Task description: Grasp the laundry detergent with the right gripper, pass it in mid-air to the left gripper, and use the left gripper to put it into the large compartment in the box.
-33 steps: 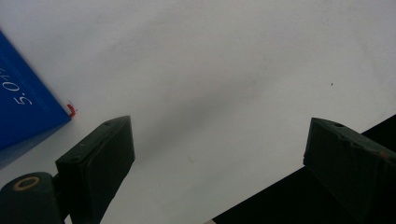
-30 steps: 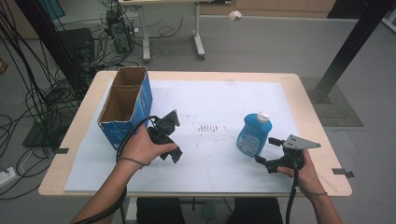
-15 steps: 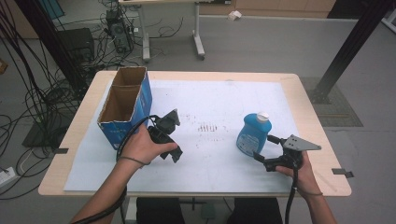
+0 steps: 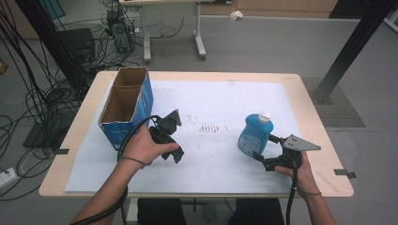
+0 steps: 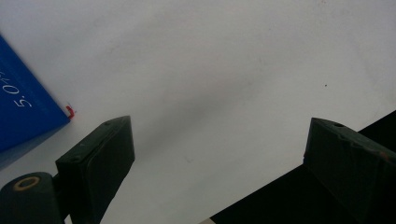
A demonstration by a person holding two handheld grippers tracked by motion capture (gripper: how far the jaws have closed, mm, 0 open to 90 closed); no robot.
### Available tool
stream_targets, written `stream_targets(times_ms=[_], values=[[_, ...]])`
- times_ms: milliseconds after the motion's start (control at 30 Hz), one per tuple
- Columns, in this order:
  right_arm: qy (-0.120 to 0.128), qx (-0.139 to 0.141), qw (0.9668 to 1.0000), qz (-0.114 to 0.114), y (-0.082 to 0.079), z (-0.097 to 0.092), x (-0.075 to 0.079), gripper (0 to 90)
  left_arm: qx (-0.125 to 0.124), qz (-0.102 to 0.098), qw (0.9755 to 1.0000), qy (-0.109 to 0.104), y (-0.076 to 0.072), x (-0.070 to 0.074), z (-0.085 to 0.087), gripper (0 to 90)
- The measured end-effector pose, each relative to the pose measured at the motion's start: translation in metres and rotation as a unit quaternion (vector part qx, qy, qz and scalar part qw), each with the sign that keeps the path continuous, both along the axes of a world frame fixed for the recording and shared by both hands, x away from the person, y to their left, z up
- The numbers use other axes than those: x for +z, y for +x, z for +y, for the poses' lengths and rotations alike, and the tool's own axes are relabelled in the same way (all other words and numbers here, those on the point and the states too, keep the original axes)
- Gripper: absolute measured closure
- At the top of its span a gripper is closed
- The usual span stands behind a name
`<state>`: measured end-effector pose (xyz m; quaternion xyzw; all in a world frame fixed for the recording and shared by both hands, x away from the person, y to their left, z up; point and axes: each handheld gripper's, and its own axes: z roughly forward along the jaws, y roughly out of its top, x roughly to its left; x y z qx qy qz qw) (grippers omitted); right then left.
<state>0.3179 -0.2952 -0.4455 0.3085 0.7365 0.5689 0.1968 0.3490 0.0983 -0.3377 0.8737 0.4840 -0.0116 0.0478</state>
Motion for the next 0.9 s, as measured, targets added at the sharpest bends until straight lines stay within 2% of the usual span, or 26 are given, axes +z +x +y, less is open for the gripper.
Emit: stream_targets(times_ms=[900], values=[[0.008,0.005,0.9999,-0.009,0.019,0.017,0.002,4.6,-0.005,0.004,1.0,0.004,0.0,0.0,-0.002,9.0]])
